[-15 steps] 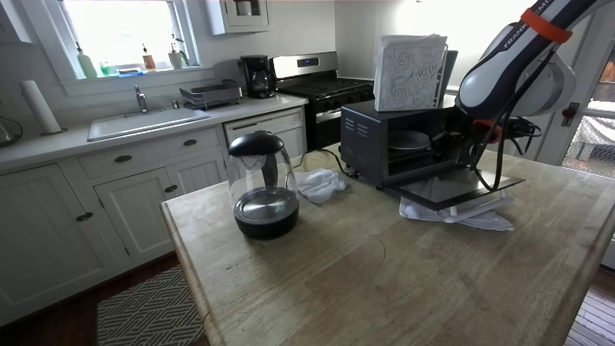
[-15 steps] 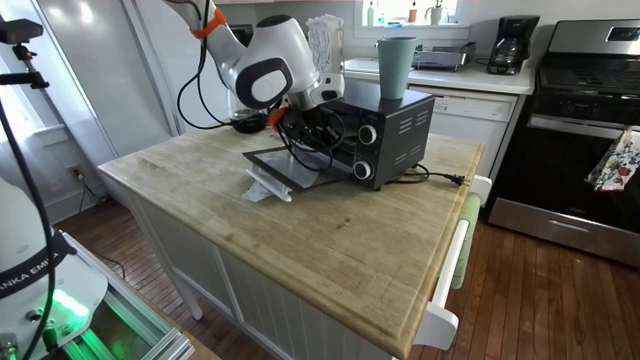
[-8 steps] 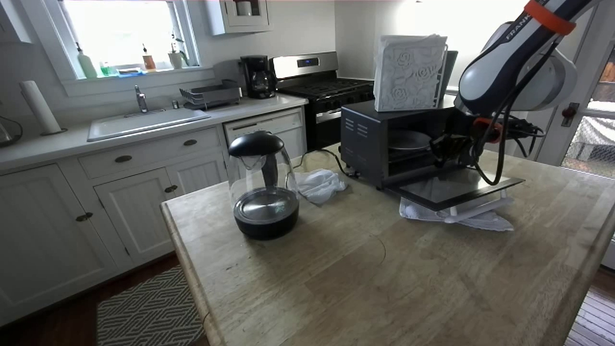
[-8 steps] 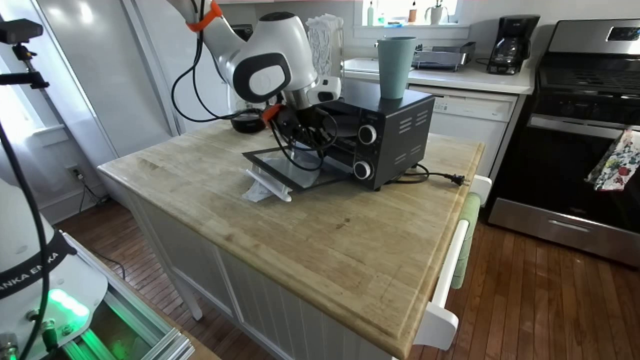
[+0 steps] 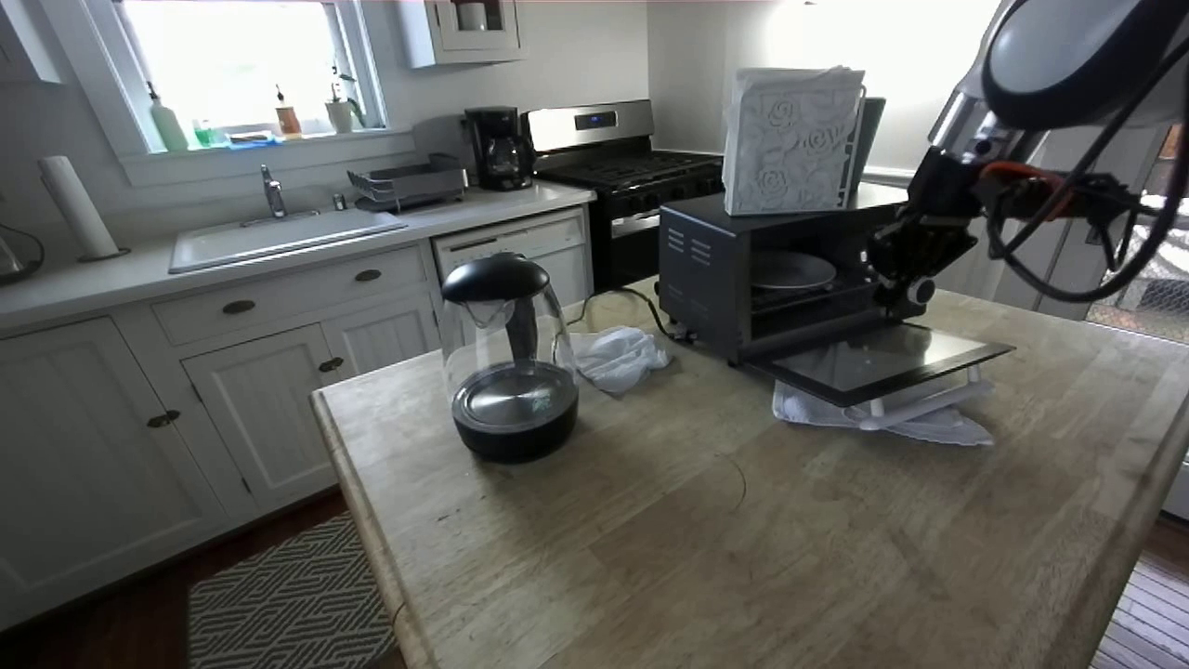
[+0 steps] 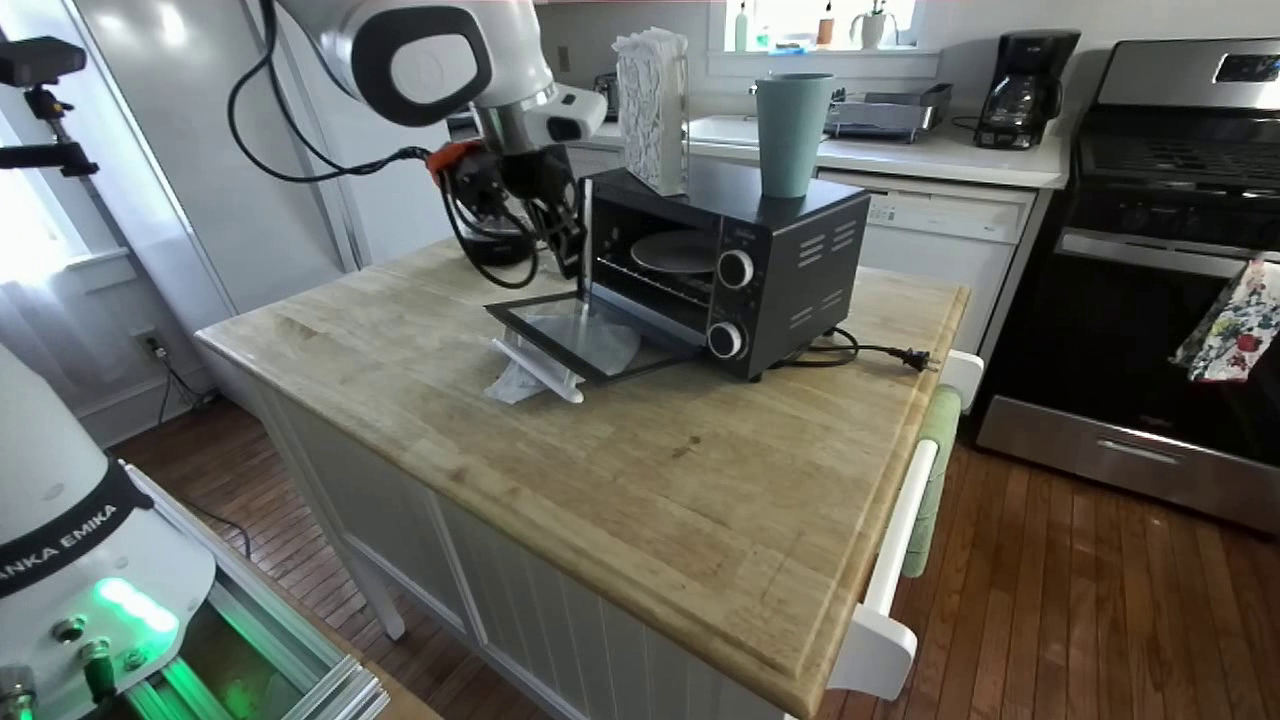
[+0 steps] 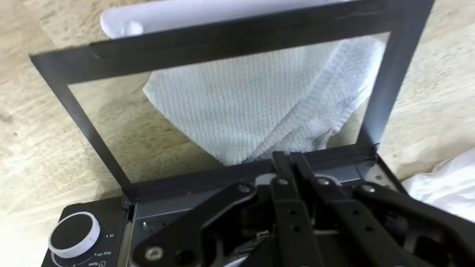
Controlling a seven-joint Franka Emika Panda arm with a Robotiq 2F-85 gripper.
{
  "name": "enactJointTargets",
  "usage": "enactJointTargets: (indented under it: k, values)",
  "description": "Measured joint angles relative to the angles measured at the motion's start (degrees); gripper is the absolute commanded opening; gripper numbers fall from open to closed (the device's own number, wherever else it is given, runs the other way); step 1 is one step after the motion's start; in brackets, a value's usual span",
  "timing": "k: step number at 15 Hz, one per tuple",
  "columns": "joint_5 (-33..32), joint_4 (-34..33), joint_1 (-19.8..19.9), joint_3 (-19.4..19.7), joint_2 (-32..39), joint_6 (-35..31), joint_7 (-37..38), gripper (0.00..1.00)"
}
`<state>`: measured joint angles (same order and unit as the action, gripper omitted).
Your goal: Push the oven drawer
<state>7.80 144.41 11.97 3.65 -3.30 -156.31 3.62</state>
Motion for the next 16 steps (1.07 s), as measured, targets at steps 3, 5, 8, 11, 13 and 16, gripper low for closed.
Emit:
enactJointTargets:
  k: [3,5,8,11,13,16]
  values:
    - [-6.4,5.1,-0.8,-0.8,-9.7,2.0,9.2,0.59]
    - [-11.2,7.5,0.0,-2.5,-16.0,3.2,13.9,0.73]
    - [-16.3,10.0,2.2,-5.9,-25.9,7.0,15.7,0.94]
    - [-18.7,12.2,3.7,-6.9,-35.4,13.3,14.8,1.00]
    - [-19.1,13.0,4.6,-5.9,-40.3,18.6,12.2,1.00]
    - [-18.7,12.9,3.4,-1.6,-43.7,25.1,5.6,1.00]
